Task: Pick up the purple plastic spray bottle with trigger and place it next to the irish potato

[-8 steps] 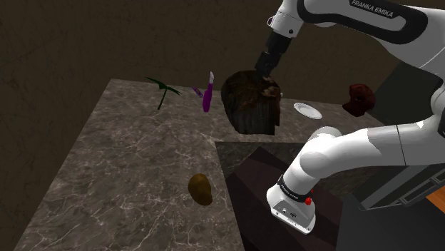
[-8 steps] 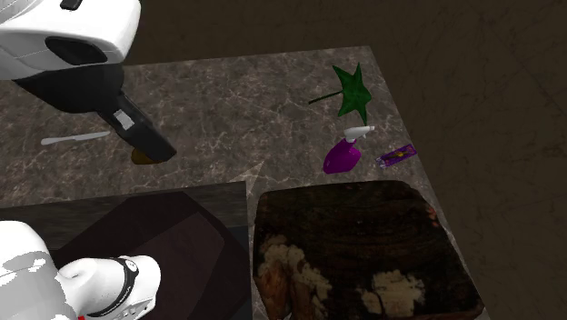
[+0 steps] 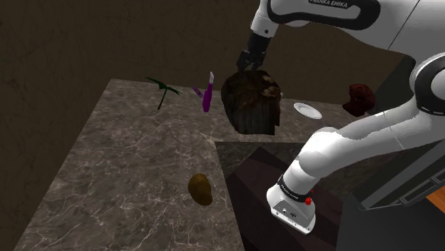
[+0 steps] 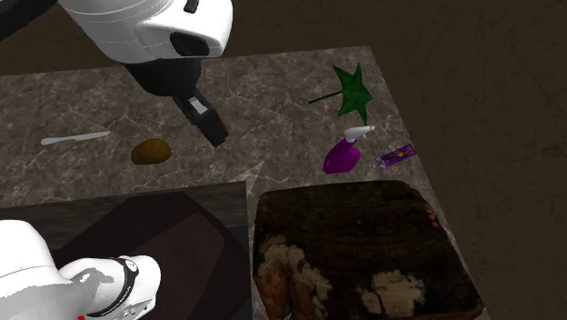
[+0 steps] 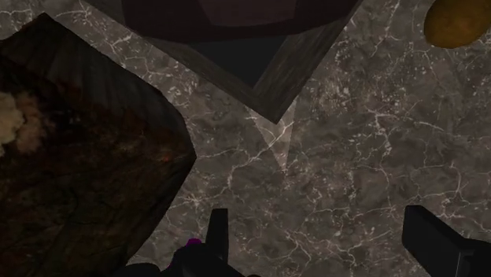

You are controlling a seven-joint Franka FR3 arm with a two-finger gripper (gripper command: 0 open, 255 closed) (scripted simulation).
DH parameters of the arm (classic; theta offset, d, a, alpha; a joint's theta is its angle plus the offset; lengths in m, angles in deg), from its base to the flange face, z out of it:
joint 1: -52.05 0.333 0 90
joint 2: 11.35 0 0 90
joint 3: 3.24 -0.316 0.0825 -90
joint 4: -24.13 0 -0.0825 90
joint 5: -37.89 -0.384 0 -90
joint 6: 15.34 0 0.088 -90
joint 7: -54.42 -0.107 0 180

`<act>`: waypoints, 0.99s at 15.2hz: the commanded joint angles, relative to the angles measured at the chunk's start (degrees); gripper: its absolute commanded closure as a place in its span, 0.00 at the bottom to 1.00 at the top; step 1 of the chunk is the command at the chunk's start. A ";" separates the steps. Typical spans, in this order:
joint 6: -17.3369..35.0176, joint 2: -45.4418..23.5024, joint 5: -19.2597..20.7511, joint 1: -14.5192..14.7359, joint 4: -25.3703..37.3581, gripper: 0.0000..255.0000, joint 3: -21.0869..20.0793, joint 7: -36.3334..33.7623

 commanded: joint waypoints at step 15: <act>3.54 -37.67 0.42 -3.89 29.20 0.00 2.33 -9.08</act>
